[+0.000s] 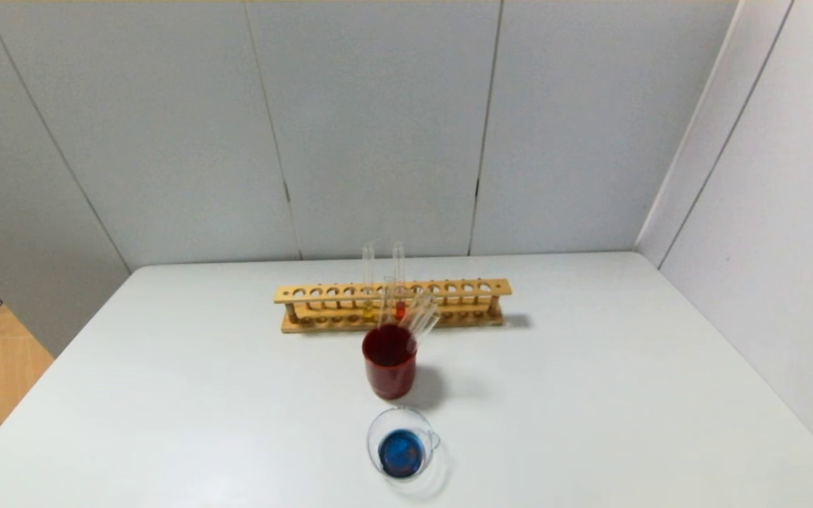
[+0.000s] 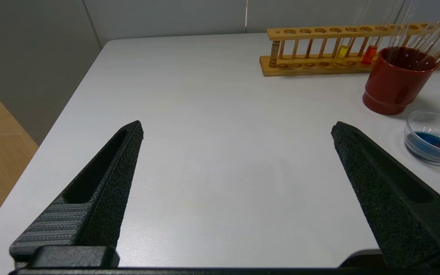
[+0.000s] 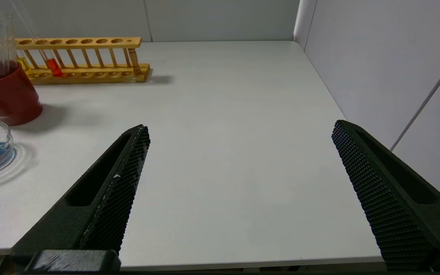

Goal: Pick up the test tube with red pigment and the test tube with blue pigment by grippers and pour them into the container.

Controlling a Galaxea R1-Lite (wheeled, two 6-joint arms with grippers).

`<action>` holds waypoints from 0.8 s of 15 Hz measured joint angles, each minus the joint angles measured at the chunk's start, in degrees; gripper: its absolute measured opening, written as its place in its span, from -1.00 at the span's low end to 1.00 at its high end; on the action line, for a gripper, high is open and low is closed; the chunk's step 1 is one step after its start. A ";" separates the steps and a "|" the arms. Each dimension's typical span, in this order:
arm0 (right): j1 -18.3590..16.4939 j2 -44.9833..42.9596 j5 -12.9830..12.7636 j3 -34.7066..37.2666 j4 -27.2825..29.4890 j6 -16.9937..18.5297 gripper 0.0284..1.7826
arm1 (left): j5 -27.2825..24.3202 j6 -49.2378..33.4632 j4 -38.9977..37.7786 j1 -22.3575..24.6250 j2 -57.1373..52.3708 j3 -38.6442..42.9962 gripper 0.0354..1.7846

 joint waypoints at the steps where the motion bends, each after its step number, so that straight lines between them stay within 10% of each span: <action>1: 0.00 0.00 0.04 0.00 0.00 0.00 0.95 | 0.05 0.00 -0.02 0.00 0.01 0.00 0.95; 12: 0.00 0.00 0.00 0.00 0.02 0.02 0.95 | 0.02 -0.02 -0.02 0.00 0.01 0.02 0.95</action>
